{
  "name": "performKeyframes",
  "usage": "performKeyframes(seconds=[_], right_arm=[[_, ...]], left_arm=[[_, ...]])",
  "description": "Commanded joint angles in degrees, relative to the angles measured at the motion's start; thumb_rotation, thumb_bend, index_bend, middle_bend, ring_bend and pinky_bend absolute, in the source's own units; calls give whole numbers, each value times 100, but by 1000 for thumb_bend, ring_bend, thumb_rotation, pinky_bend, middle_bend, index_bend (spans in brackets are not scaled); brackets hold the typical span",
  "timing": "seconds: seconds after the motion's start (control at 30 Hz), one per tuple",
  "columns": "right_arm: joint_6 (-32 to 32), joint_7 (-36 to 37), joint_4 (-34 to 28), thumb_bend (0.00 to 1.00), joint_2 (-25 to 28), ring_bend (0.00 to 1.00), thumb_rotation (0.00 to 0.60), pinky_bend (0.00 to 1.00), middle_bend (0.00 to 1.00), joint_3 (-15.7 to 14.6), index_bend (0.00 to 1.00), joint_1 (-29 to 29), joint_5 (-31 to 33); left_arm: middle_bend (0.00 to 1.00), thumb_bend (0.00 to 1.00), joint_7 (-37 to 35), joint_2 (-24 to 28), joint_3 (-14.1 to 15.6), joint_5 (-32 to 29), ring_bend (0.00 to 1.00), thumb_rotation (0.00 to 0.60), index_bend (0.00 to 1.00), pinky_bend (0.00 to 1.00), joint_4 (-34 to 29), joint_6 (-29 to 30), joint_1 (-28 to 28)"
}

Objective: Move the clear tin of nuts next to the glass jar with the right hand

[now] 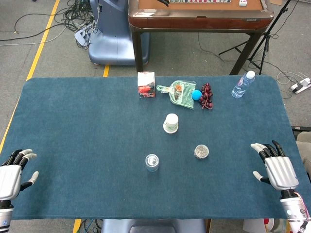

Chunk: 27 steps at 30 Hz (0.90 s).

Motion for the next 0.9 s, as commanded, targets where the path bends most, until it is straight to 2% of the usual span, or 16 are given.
performKeyframes(seconds=[0.03,0.27,0.43,0.6,0.73,0.9], right_arm=[[-31,-4,11,83,-1,152,600,83,229,-9,195,11,12],[-26,93,28,82,0,152,600,94,229,6,195,35,-3],[-142,149,83,79,-16,153,600,230,238,35,195,68,131],[-102,142,161,78,-104,205,600,382,304,66,214,78,142],[-21,52,152,77,-124,303,600,479,402,81,292,42,171],[61,-85,109,75,-146,439,600,621,527,95,469,14,183]], left_arm=[[306,292,24,41,13,-42,220,600,320,454,-57,-56,3],[308,292,99,128,36,-95,221,600,320,455,-175,-159,-4],[308,292,79,145,18,-161,221,600,320,455,-182,-190,1],[310,292,29,151,0,-185,220,600,321,455,-173,-168,18],[313,292,-16,160,23,-158,221,600,325,455,-155,-219,1],[318,292,-40,212,33,-112,222,600,327,455,-231,-184,14]])
